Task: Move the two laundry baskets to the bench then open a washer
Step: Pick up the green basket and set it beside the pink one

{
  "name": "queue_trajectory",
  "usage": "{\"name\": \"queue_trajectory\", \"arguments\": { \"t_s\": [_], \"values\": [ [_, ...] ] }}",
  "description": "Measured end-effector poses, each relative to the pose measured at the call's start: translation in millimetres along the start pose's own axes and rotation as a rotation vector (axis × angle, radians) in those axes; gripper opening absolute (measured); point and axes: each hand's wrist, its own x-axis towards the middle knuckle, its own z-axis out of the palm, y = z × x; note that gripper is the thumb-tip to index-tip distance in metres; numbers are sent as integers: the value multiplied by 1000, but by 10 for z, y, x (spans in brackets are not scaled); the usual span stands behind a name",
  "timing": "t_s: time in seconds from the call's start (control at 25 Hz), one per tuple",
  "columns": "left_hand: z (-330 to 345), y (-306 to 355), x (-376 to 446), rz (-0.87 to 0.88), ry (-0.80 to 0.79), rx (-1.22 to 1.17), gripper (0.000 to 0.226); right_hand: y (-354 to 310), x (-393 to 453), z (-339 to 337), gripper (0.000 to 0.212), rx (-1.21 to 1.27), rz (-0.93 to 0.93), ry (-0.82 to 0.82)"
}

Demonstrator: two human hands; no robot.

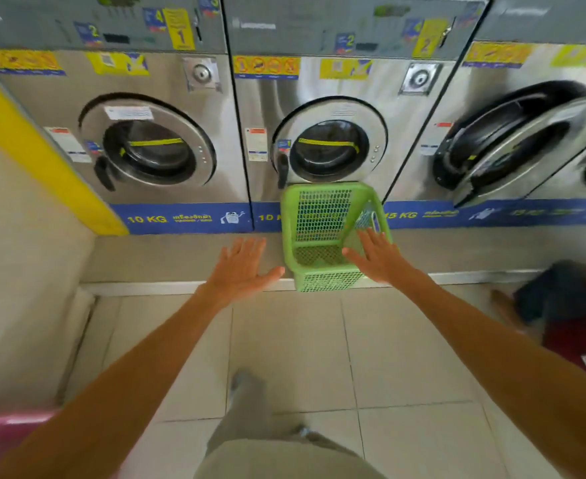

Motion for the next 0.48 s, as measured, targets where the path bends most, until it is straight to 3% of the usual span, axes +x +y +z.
{"name": "queue_trajectory", "arguments": {
  "t_s": [0.28, 0.48],
  "values": [
    [177, 385, 1200, 56, -51, -21, 89, 973, 781, -341, 78, 85, 51, 17],
    [311, 483, 2168, -49, -123, -133, 91, 1384, 1644, -447, 77, 167, 153, 23]
  ]
}}
